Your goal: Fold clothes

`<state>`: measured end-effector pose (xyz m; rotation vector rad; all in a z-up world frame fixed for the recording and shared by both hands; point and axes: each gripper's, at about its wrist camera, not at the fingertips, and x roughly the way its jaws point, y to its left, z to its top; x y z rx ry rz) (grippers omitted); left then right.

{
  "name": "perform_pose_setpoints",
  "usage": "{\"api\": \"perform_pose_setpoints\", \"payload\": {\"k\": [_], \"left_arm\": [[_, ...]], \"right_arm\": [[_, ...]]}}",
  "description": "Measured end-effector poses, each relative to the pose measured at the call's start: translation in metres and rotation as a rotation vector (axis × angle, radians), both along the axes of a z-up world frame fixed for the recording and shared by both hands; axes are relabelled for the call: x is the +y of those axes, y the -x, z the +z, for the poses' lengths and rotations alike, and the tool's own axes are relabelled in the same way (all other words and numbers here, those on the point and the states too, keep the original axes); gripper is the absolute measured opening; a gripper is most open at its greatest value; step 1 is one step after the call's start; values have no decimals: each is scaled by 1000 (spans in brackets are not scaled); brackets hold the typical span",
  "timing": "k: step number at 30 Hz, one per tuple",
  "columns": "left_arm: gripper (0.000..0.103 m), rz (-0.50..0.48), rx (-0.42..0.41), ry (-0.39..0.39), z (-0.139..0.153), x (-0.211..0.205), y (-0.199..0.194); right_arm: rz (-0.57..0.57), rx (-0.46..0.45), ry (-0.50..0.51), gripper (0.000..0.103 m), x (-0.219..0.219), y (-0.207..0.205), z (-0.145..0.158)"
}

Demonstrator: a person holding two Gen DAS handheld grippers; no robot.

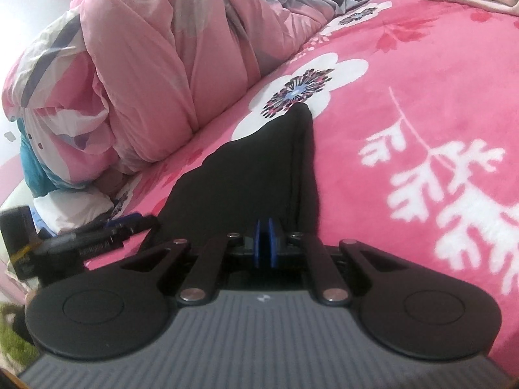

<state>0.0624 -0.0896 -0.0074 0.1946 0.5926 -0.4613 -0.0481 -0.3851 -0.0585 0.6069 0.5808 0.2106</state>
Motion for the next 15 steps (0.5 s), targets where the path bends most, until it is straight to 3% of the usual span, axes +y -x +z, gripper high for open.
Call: {"api": "perform_pose_setpoints", "payload": {"k": [6,8,15], "left_arm": [[55,-65,44,-25,-6,-35,-26],[56,-1,46,-84,-21,-39,-43],[59,213,-18,-117,-26,-12,-94]], "right_arm": [[2,1,0,4,0,-2,0],[2,2,-3,4,-1,-2,0],[4,6,-17,4,-2,-4,-1]]}}
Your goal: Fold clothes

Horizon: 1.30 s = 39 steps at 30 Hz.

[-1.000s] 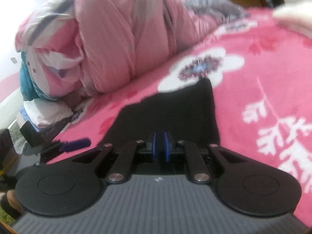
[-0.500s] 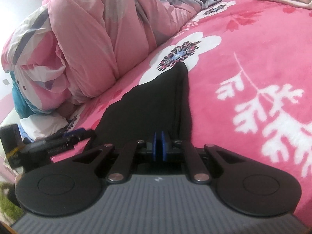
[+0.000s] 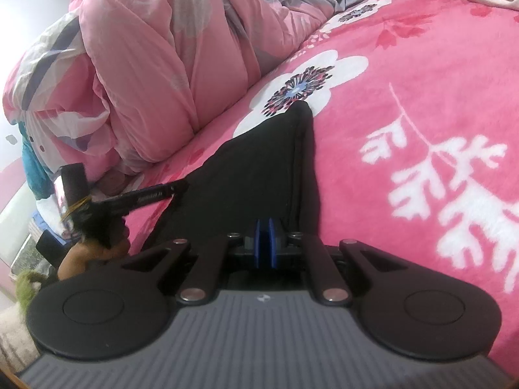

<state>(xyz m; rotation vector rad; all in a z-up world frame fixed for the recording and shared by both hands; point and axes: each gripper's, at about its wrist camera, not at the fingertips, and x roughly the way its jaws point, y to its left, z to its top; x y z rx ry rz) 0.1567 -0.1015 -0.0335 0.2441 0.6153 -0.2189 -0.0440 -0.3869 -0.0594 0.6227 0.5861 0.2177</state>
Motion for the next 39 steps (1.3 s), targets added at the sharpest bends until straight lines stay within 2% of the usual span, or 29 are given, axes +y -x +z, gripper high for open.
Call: {"api": "perform_pose_setpoints", "payload": {"k": [3,5,8,10,12,14,17,18,20,23,25,27,31,33,37,39], "left_arm": [[57,61,-43,-35,7,4,-7],[57,52,-48,11,16,10,-4],[62,-31,-58,54,31,2,12],[66,-128,-49,60,35,-11,22],[66,-198,-8,51,31,-28,24],[66,-226,53,19,21,-45,18],[67,-200,76,-44,4,-61,-4],[73,-184,76,-33,4,-61,-14],[72,-130,56,-34,5,-61,-31],[69,-46,27,-95,9,-55,-46],[68,-29,53,-47,15,-42,-42],[69,-33,31,-28,23,-31,-26],[70,-53,-49,-44,45,-11,29],[70,-77,-55,-39,54,-4,56],[71,-116,-36,-22,61,9,107],[71,-147,-8,0,56,9,130]], "right_arm": [[-1,-1,1,4,1,0,0],[-2,-2,2,4,1,0,-1],[-3,-3,4,4,2,0,-1],[-5,-5,9,4,3,0,-1],[-7,-7,11,4,3,0,-1],[-8,-7,10,4,3,0,-1],[-8,-7,9,4,3,0,-1],[-7,-7,8,4,3,0,-1],[-5,-7,8,4,2,0,-1],[-3,-8,6,5,2,0,-1],[-4,-8,6,5,1,0,0],[-4,-10,9,5,2,1,0],[-7,-17,22,5,4,2,0],[-15,-28,49,5,6,4,2],[-38,-95,175,8,19,14,14],[-31,-108,172,9,20,15,17]]}}
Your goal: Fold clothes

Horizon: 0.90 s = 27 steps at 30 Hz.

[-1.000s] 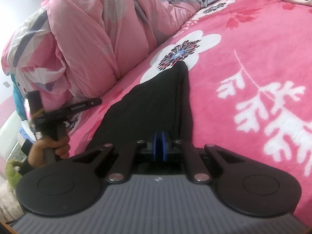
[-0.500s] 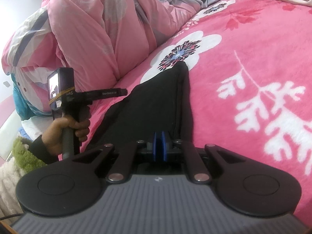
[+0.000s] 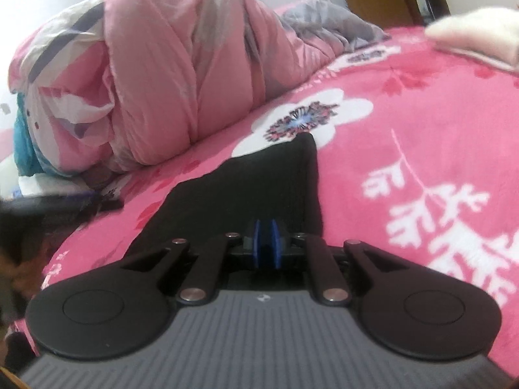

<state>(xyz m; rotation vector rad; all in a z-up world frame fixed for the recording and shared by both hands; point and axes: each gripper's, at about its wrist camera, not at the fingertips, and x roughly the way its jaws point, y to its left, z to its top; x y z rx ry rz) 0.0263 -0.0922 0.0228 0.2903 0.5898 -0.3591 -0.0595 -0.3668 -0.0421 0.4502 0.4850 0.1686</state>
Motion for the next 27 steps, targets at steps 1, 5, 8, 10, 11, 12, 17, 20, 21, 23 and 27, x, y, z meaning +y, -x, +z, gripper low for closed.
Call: {"api": "perform_pose_setpoints", "payload": {"k": [1,5,8,10,11,12,17,20,21,23,27], "left_arm": [[71,-10,9,11,-3,0,11],[70,-34,6,36,-16,3,47],[70,-36,40,61,-23,8,59],[70,-34,57,86,-24,15,64],[70,-37,65,92,-24,17,67],[70,-38,74,95,-26,18,69],[71,-67,117,65,-38,12,83],[71,-72,129,89,-44,15,90],[72,-74,126,92,-44,16,92],[74,-73,124,101,-46,21,94],[76,-69,140,136,-50,28,93]], "right_arm": [[4,-5,-4,10,0,1,1],[-43,58,-35,8,-10,2,-2],[-178,141,-61,9,-28,12,-1],[-198,123,-121,10,-35,28,8],[-193,102,-125,10,-32,35,15],[-174,84,-117,10,-26,40,21],[-54,78,-72,10,13,48,25],[-98,191,-46,6,14,48,8],[-119,206,-40,5,11,52,6],[-149,205,-34,5,4,64,11],[-226,208,139,10,10,84,32]]}}
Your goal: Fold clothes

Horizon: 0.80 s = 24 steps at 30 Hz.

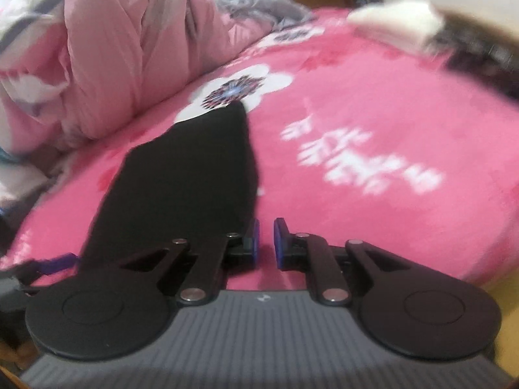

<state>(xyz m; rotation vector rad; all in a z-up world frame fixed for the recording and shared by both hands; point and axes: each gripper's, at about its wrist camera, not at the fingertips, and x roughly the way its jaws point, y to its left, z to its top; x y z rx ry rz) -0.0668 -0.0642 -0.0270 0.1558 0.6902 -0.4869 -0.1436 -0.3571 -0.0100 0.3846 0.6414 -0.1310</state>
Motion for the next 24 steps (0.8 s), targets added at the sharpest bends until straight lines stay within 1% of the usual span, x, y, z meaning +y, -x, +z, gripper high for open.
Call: {"api": "perform_pose_setpoints", "payload": {"k": [2,4,6,9,10,11,12,15,18,21,24], "left_arm": [[76,3,3,10,0,2,0],[76,4,5,13,-1,3,1],[77,7,13,16,0,4,2],[77,12,29,24,1,5,2],[78,14,34,27,2,6,2],[78,14,40,34,2,7,2],[79,15,46,40,2,8,2],[79,15,60,53,2,12,2],[79,18,69,60,4,14,3],[79,50,77,118,12,21,6],[79,77,62,166,21,27,8]], "right_arm": [[11,-40,-34,10,2,6,8],[38,-76,-33,10,12,4,13],[80,-79,-36,10,22,-4,11],[125,-34,-80,10,28,-18,-1],[131,-6,-75,10,28,-21,-7],[128,32,-46,10,29,-21,-12],[127,63,-22,7,29,-21,-17],[135,68,-23,7,26,-7,-14],[100,99,23,10,23,5,-8],[85,64,7,10,21,16,4],[102,8,11,10,27,13,16]]}}
